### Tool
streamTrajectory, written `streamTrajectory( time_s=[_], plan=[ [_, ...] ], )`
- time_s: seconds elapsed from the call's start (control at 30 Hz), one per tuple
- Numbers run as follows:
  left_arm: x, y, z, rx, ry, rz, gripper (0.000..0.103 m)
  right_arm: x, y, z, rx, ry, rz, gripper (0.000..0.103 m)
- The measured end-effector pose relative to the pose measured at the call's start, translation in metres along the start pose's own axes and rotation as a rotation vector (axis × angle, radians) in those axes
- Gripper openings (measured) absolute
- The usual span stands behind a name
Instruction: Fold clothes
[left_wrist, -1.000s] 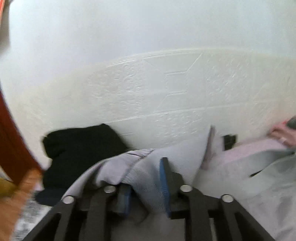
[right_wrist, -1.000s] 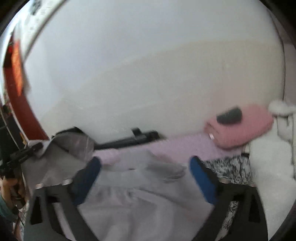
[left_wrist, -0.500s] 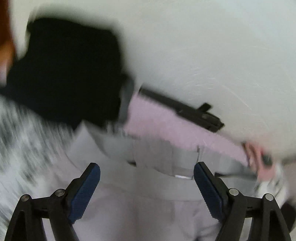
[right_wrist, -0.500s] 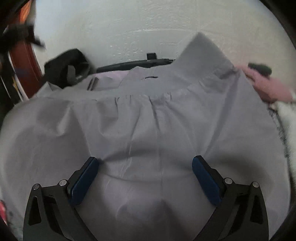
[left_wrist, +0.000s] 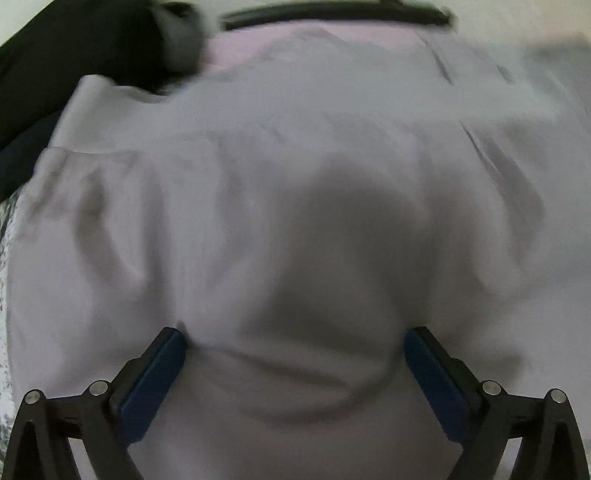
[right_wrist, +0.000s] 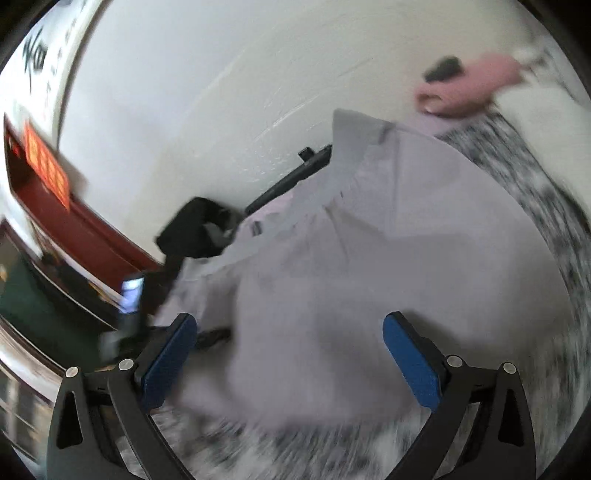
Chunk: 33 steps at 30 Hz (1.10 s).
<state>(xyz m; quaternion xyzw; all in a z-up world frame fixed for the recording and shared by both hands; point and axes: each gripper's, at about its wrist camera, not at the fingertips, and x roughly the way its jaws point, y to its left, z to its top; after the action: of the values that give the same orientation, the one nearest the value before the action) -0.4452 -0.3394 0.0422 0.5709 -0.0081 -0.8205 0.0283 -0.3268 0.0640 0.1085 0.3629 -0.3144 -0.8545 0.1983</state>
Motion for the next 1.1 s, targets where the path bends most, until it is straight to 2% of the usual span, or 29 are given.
streamTrajectory(
  time_s=[0.03, 0.07, 0.1, 0.17, 0.23, 0.33, 0.47, 0.53, 0.67, 0.73, 0.8, 0.87, 0.93, 1.03, 1.1],
  plan=[
    [0.009, 0.005, 0.002, -0.025, 0.015, 0.009, 0.098, -0.008, -0.004, -0.005, 0.019, -0.003, 0.004, 0.102],
    [-0.005, 0.012, 0.004, -0.066, -0.004, 0.027, 0.094, -0.015, -0.008, -0.01, 0.037, -0.006, 0.008, 0.102],
    [-0.032, 0.018, 0.0, -0.088, -0.064, 0.036, 0.093, -0.023, -0.016, -0.015, 0.081, -0.015, 0.017, 0.102],
    [-0.058, 0.026, -0.039, -0.128, -0.118, -0.054, 0.093, -0.037, -0.04, -0.026, 0.222, -0.035, 0.062, 0.102],
    [-0.084, 0.033, -0.078, -0.167, -0.173, -0.145, 0.094, -0.036, -0.067, -0.039, 0.411, -0.05, 0.143, 0.102],
    [-0.123, 0.045, -0.136, -0.226, -0.255, -0.281, 0.102, -0.027, -0.093, -0.053, 0.589, -0.067, 0.221, 0.102],
    [-0.175, 0.061, -0.214, -0.305, -0.363, -0.462, 0.102, -0.011, -0.088, -0.048, 0.575, -0.087, 0.196, 0.103],
    [-0.156, 0.073, -0.234, -0.358, -0.359, -0.454, 0.102, -0.005, -0.085, -0.042, 0.568, -0.085, 0.16, 0.103],
    [-0.119, 0.114, -0.264, -0.55, -0.348, -0.517, 0.102, 0.004, -0.086, -0.025, 0.558, -0.079, 0.025, 0.101],
    [-0.117, 0.136, -0.277, -0.631, -0.371, -0.538, 0.102, 0.009, -0.087, -0.017, 0.542, -0.077, -0.037, 0.099],
    [-0.118, 0.156, -0.287, -0.702, -0.398, -0.562, 0.102, 0.017, -0.084, -0.009, 0.504, -0.08, -0.057, 0.1],
    [-0.124, 0.178, -0.296, -0.755, -0.447, -0.611, 0.102, 0.026, -0.082, -0.001, 0.466, -0.083, -0.076, 0.089],
    [-0.129, 0.195, -0.303, -0.799, -0.482, -0.609, 0.102, 0.034, -0.08, 0.007, 0.428, -0.086, -0.096, 0.022],
    [-0.127, 0.215, -0.318, -0.896, -0.509, -0.577, 0.102, 0.043, -0.073, 0.018, 0.377, -0.098, -0.116, 0.02],
    [-0.12, 0.224, -0.326, -0.966, -0.499, -0.568, 0.102, 0.034, -0.035, 0.028, 0.263, -0.158, -0.122, 0.02]
  ],
)
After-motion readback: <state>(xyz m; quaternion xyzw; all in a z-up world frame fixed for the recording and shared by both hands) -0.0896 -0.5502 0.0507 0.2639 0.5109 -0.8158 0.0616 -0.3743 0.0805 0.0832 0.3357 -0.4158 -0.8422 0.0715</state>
